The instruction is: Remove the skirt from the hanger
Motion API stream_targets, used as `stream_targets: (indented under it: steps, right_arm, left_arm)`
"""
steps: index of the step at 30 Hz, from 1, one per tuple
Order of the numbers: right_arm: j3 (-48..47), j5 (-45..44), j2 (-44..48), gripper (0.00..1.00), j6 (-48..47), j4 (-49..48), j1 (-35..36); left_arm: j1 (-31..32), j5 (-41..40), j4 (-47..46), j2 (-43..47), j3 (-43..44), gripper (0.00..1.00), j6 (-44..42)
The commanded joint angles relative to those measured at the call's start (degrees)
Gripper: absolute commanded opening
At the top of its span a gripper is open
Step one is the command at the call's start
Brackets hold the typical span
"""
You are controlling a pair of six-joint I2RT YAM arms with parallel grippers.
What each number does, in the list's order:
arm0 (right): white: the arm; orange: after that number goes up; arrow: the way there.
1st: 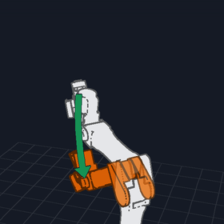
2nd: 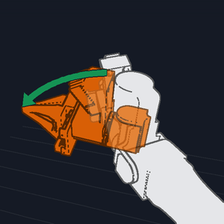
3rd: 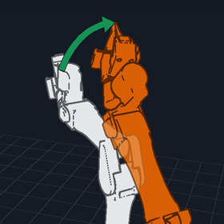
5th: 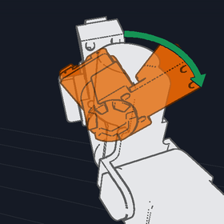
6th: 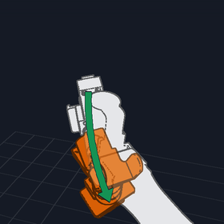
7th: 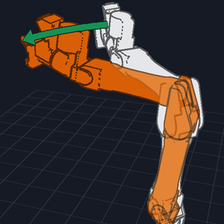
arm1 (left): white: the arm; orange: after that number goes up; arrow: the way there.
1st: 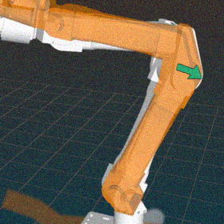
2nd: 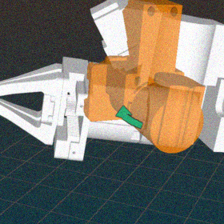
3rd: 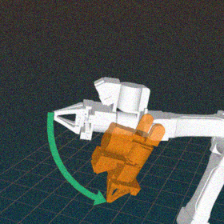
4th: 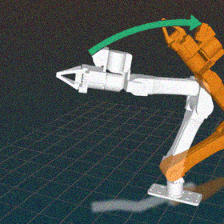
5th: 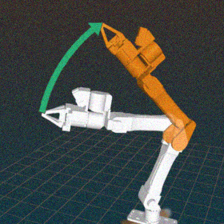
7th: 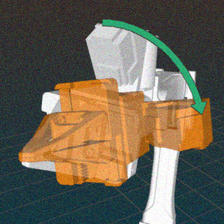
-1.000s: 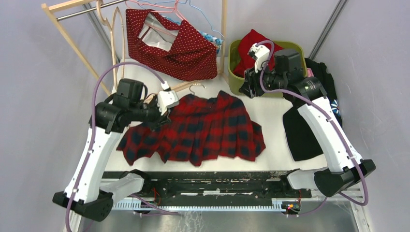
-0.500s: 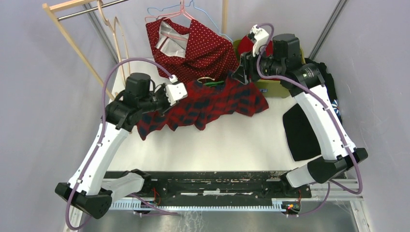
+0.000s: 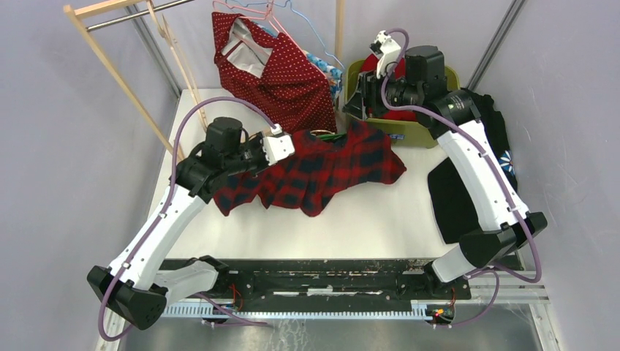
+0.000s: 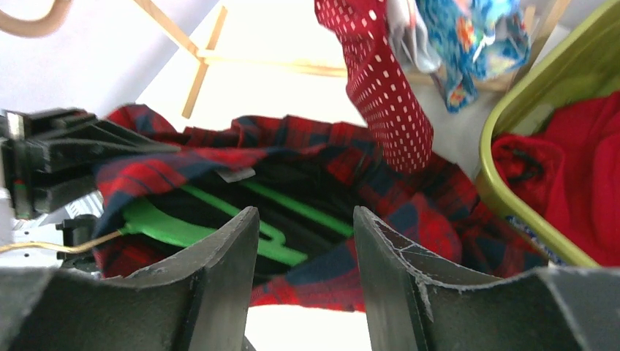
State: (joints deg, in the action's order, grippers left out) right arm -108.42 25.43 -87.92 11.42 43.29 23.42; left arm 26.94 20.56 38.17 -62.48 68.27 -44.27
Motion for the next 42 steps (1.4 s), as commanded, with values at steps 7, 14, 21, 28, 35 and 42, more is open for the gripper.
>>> stream_targets:
  steps: [7, 14, 21, 28, 35, 42]
  right_arm:
    - [3.55, -5.15, 2.42, 0.56, -1.22, 2.34, 0.43]
    - [4.35, -4.22, 0.96, 0.55, 0.84, 1.14, 0.48]
    - [2.8, -3.11, -1.61, 0.53, 2.23, 0.29, 1.31]
    - [1.83, -3.72, -3.82, 0.26, 3.49, 2.76, 1.56]
    - [-2.06, -10.51, -2.75, 0.01, 0.41, 6.94, 1.6]
    - [-2.42, -12.44, 1.42, 0.01, -0.51, 7.47, 1.58]
  left_arm:
    - [0.35, -6.18, -14.35, 2.1, 2.3, 0.03, -4.27]
    - [0.96, -7.14, -15.87, 4.38, 0.4, 0.03, -3.33]
    - [2.59, -8.61, -17.01, 4.79, -1.05, 0.03, -3.44]
    - [3.28, -10.37, -20.07, 6.76, -2.88, 0.03, -1.87]
    - [3.3, -11.75, -20.38, 5.4, -3.67, 0.03, -1.21]
    - [3.41, -13.4, -24.22, 1.53, -2.91, 0.03, -0.14]
